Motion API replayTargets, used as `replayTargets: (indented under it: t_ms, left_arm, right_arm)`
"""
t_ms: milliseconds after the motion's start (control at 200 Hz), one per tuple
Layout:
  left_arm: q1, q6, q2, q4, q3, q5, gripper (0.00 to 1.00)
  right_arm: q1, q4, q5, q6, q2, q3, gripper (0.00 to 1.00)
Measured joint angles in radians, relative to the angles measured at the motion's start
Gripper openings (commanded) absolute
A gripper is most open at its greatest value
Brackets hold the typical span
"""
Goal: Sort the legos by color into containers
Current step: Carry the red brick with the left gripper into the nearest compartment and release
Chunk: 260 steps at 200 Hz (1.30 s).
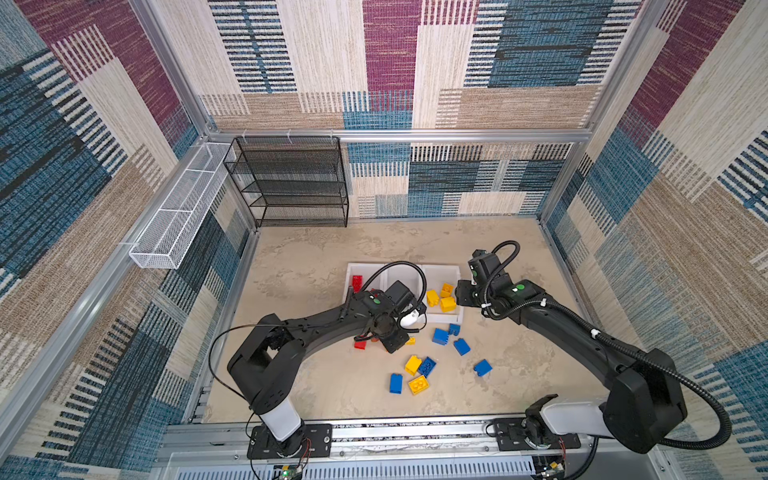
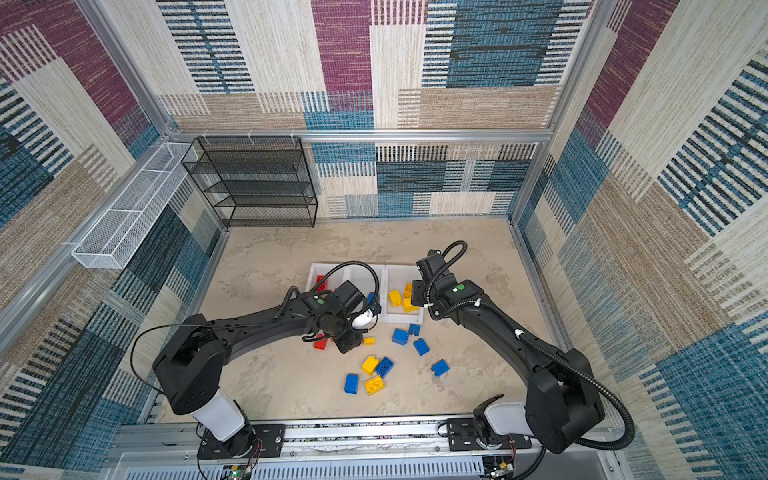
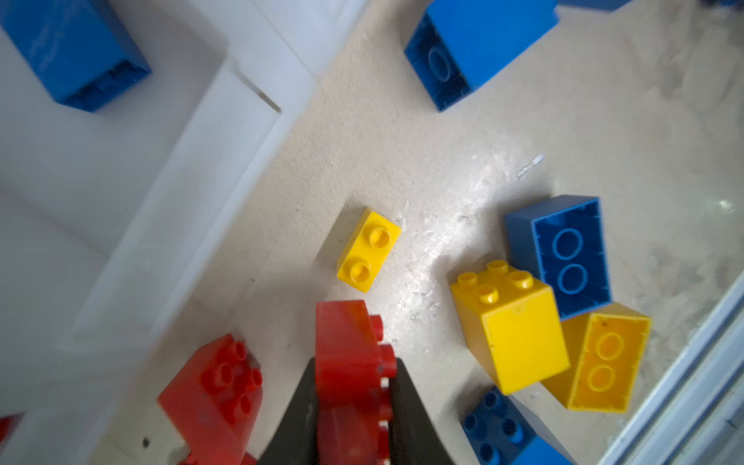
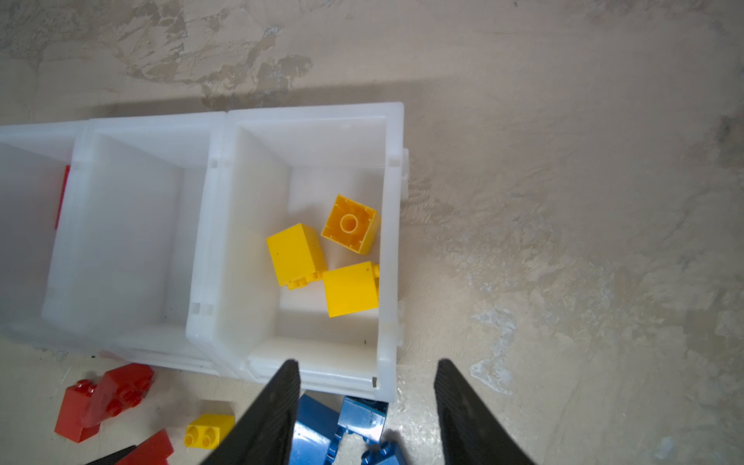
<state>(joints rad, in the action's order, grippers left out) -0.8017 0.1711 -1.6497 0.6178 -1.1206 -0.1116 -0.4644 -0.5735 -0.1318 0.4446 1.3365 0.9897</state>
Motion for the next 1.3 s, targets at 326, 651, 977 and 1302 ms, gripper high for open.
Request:
replayTargets:
  t_ms: [326,651,977,1302]
  left_arm:
    - [0.324,-0.082,0.121,-0.035,-0.059,0.002,0.20]
    - [0.461,-0.146,-0.128,-0.041,-0.234,-0.009,0.21]
    - [0.465,-0.177,-0.288,-0.043,-0.396,-0.035,0.43]
    - [0.465,-0.208,-0.238,-0.038,-0.360,-0.049,0.50]
  right_arm:
    - [0.000,-0.002,-0.001,0.000,-0.005,0.005,0.55]
    - [0.000,-0.006,0.001,0.011,-0.020,-0.013,0.55]
    - [0.000,-0.008,0.011,0.031,-0.031,-0.037,0.58]
    - [0.000,-0.017,0.010,0.041,-0.060,-0.060,0.59]
